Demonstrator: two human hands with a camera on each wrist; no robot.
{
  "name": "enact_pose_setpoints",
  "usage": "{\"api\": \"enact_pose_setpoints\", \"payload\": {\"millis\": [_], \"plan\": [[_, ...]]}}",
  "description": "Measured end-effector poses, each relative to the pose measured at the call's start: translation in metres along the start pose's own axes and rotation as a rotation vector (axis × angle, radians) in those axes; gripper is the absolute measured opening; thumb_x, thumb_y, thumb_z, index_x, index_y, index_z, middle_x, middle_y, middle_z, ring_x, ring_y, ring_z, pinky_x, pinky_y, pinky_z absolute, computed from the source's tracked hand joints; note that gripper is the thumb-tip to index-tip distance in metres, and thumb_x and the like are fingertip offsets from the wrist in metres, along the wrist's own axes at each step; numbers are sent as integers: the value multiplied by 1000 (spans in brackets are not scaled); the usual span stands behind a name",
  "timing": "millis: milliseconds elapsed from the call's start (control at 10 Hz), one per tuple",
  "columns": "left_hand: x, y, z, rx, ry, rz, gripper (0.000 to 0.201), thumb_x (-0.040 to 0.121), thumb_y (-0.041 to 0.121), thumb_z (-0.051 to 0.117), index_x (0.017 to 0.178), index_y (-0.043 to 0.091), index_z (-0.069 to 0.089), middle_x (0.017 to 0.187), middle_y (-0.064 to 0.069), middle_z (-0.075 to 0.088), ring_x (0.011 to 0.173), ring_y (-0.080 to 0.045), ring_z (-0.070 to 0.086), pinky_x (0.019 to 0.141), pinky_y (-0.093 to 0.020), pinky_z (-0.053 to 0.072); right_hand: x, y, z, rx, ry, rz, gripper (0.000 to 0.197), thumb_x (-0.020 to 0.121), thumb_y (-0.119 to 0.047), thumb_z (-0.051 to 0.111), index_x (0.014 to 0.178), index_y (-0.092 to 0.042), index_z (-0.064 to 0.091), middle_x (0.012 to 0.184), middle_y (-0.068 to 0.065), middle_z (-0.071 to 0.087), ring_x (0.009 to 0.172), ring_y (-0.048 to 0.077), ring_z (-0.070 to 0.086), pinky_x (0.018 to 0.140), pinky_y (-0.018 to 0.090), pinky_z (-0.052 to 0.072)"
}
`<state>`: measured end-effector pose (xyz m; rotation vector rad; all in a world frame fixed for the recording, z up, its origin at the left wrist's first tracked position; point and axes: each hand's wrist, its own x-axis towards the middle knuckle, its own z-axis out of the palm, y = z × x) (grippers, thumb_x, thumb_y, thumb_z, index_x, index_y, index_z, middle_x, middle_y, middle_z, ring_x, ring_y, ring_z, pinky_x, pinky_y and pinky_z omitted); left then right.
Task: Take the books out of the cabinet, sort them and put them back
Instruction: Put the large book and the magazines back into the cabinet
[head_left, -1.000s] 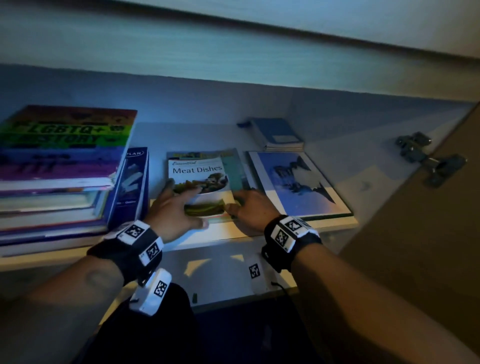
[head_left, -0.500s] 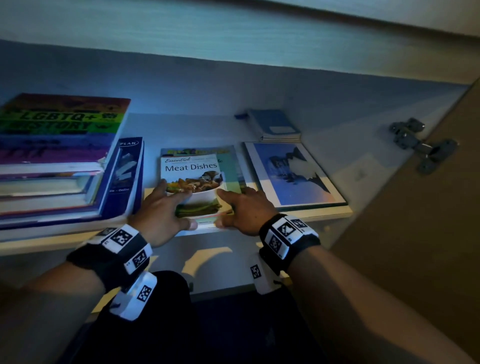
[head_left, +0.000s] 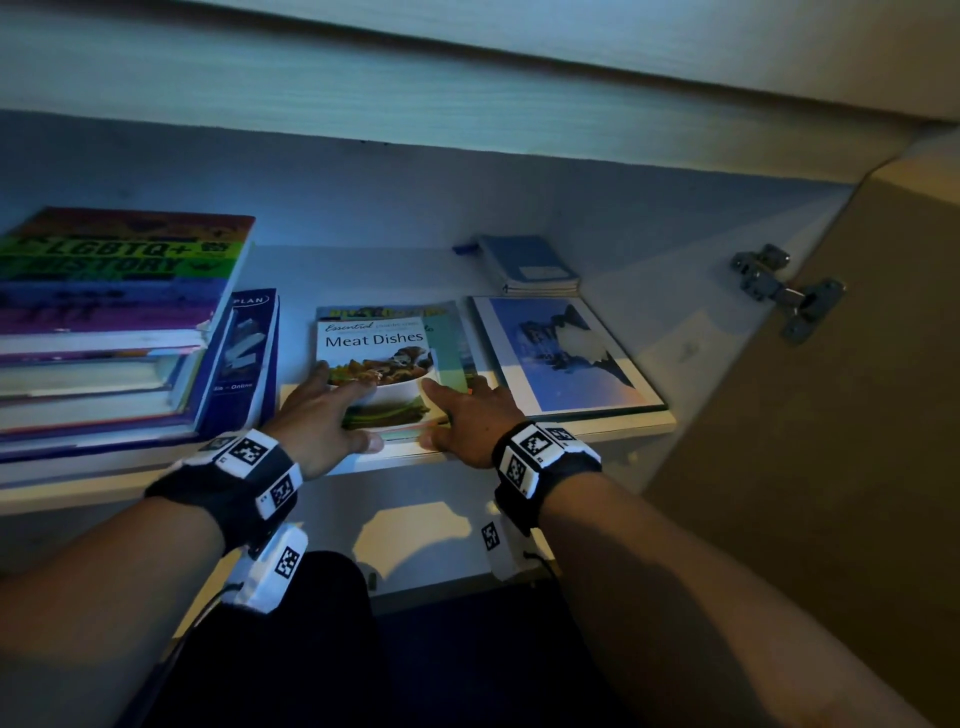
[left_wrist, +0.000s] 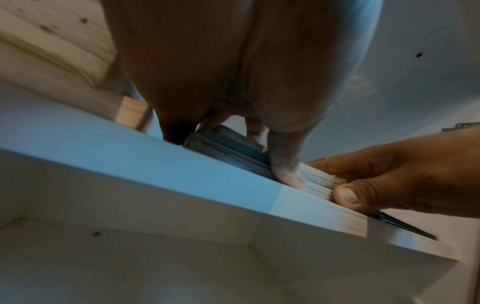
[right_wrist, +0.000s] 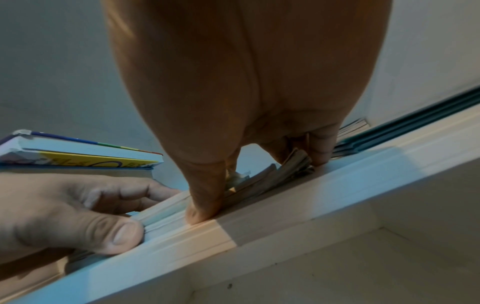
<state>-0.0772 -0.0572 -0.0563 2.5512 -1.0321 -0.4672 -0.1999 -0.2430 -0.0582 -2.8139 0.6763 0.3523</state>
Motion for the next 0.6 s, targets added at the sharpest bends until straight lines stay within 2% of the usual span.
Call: {"api": "enact_pose_setpoints", "payload": {"millis": [200,400,500,600], "plan": [[-1,-2,1,27,17,16,82,83,55,68,151,46,24,166,-7,-9,153,-31,5,120,-44,17,2,3,2,5,8,-6,83,90,-69,52,157,-52,6,168,21,9,153,46,14,124,56,18],[0,-3,-2,72,11,9,87,77,63,69,151,49,25,166,-2,-8,152,-30,14,118,-42,24,1,4,6,29,45,-15,88,89,-65,57,159,-46,8,167,21,12,150,45,20,123,52,22],[-3,3,-15,-13,-47,-10,93,75,58,73,153,45,23,165,-5,-10,152,-31,8,120,-41,22,-7,0,0,89,12,37,96,85,-65,62,160,-43,7,166,20,11,147,48,25,120,55,28],[-14,5,-24,-88,-38,35,97,72,58,68,153,40,19,160,-15,15,148,-37,18,120,-42,24,-38,-13,-36,180,-42,22,89,91,-52,66,161,-28,15,163,13,18,147,43,30,118,48,32]]}}
